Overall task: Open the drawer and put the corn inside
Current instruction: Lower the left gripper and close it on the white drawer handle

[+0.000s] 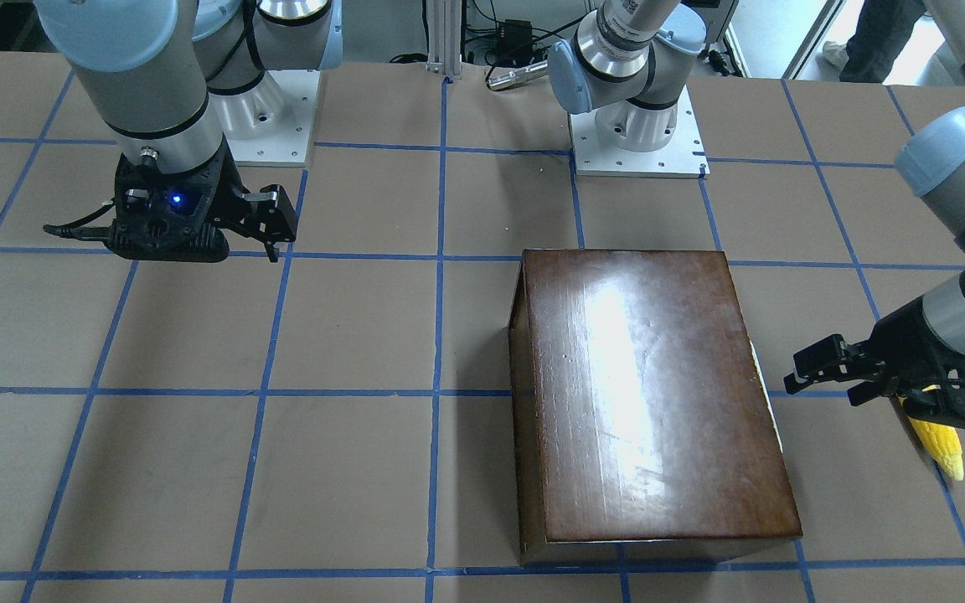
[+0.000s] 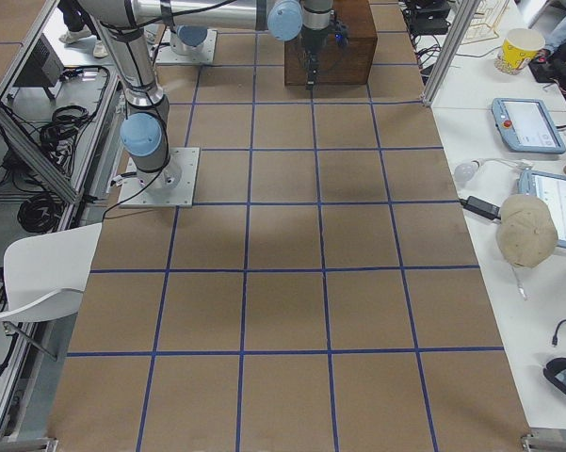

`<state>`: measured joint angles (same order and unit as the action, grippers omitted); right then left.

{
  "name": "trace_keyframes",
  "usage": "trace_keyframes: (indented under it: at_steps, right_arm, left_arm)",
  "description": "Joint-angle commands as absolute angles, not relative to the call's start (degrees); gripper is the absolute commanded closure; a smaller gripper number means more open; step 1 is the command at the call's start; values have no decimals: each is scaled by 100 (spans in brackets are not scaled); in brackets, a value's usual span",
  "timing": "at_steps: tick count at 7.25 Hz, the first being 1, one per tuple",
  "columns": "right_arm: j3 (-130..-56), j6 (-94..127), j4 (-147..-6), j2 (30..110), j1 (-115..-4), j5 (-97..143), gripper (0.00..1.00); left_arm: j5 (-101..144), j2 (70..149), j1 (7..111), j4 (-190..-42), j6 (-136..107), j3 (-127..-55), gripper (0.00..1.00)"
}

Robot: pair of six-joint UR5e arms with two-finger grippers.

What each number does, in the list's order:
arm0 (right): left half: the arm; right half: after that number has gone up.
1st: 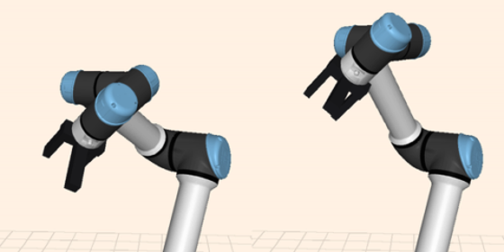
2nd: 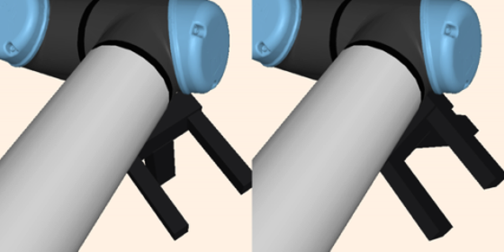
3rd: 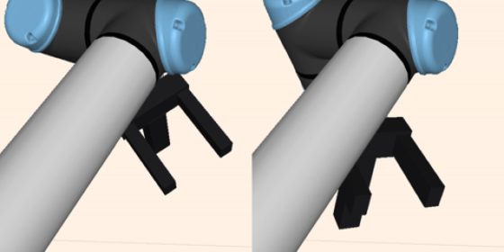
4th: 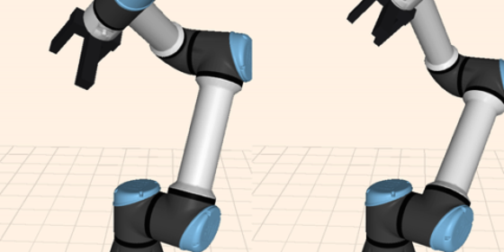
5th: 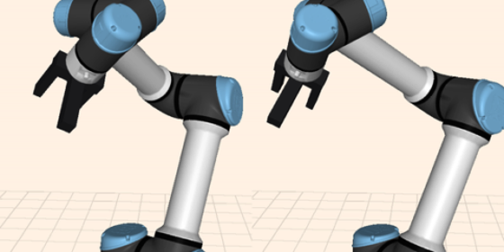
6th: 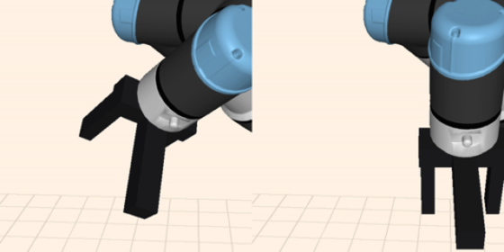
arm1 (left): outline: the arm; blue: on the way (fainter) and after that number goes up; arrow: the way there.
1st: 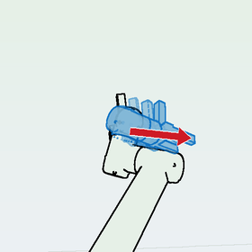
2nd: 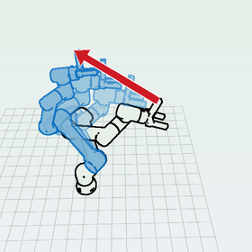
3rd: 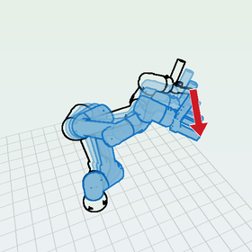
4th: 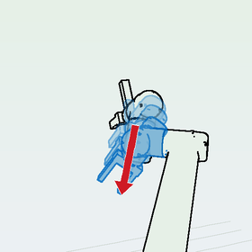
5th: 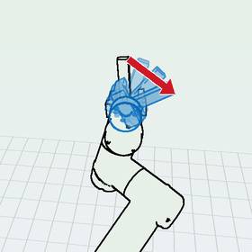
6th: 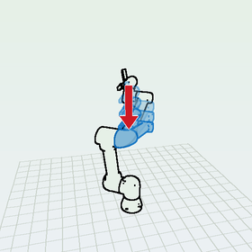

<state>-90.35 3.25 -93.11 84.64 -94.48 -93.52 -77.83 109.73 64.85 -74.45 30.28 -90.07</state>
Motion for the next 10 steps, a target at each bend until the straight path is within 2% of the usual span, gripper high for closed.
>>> trace_keyframes:
  at_steps: [1,10]
  right_arm:
    - [-9035,325,-9308,8464,-9448,-9352,0]
    - [-9035,325,-9308,8464,-9448,-9352,0]
  left_arm:
    - [-7770,10986,6513,-7453,3006,-9088,0]
    - [-7453,11153,6513,-7479,3006,-9281,0]
